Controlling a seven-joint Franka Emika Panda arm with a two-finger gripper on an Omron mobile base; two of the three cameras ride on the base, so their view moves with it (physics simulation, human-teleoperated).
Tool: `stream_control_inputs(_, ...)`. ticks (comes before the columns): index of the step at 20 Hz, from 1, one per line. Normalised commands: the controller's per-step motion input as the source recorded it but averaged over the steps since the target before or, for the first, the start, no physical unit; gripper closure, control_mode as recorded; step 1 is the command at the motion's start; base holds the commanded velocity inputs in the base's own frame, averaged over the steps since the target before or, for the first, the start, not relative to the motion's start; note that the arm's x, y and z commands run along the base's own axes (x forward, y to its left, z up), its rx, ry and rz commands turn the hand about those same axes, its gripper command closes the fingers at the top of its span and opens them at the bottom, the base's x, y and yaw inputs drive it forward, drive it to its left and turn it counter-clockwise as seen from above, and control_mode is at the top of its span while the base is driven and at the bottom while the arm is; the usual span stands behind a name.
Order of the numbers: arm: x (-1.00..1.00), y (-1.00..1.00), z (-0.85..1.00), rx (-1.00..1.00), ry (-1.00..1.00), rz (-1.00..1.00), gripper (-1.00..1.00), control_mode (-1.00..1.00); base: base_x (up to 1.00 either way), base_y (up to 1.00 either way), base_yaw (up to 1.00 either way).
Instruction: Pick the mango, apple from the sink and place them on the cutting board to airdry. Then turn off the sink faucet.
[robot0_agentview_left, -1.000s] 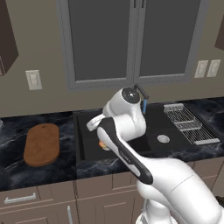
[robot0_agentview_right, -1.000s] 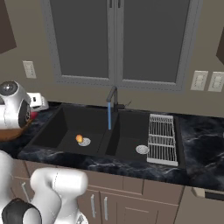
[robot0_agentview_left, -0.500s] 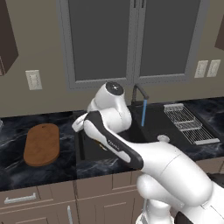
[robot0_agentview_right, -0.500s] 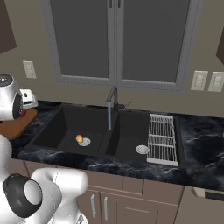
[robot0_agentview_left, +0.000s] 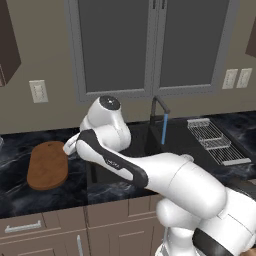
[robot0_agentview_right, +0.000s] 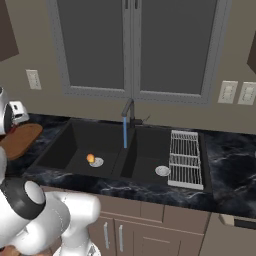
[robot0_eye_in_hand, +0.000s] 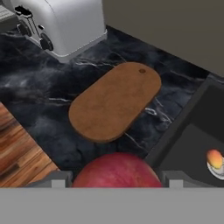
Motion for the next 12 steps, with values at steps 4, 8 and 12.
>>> stream_control_inputs(4, 0.02, 0.46, -0.07, 0.0, -0.04, 0.0, 1.0, -1.0, 0.0, 0.0, 0.0)
stream_control_inputs(8, 0.09, 0.35, -0.17, 0.0, -0.01, 0.0, 1.0, -1.0, 0.0, 0.0, 0.0)
stream_control_inputs(12, 0.11, 0.25, -0.3, -0.01, 0.0, 0.0, 1.0, -1.0, 0.0, 0.0, 0.0)
